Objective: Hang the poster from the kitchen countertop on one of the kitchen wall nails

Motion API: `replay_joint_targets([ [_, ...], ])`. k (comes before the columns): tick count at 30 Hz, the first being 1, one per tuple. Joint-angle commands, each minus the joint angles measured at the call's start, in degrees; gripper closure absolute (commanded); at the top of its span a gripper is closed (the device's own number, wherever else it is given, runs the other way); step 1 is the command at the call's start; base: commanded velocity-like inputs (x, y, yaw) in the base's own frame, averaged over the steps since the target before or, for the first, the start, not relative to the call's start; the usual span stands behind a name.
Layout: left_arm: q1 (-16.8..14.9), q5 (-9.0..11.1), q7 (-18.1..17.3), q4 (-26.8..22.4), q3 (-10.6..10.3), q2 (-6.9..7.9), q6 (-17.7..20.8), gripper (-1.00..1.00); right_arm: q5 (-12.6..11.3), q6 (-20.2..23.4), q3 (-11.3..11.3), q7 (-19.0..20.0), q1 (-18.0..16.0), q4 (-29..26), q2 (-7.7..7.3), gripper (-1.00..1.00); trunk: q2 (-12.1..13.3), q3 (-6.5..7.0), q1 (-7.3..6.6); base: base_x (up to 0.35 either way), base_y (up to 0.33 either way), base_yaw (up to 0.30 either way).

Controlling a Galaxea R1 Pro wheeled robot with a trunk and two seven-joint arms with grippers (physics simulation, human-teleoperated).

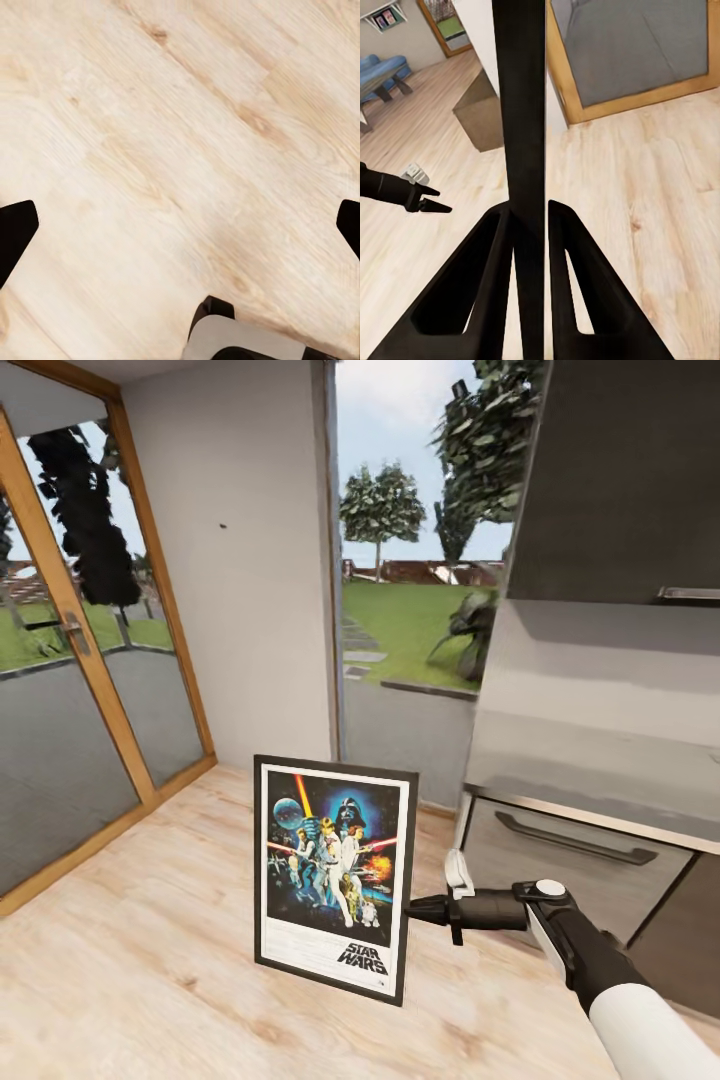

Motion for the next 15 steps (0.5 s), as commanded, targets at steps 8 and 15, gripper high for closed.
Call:
replay_joint_targets([
  [8, -0.02, 0.0, -0.34, -0.07, 0.14, -0.02, 0.05, -1.0, -0.29, 0.77, 0.16, 0.2, -0.05, -0.02, -0.05, 1.0, -0.11, -0.11, 0.06, 0.203, 0.316, 0.007],
  [15, -0.02, 0.0, -0.34, -0.07, 0.14, -0.02, 0.05, -1.0, -0.29, 0.77, 0.16, 0.16, -0.06, -0.02, 0.0, 1.0, -0.11, -0.11, 0.06, 0.212, 0.312, 0.194],
])
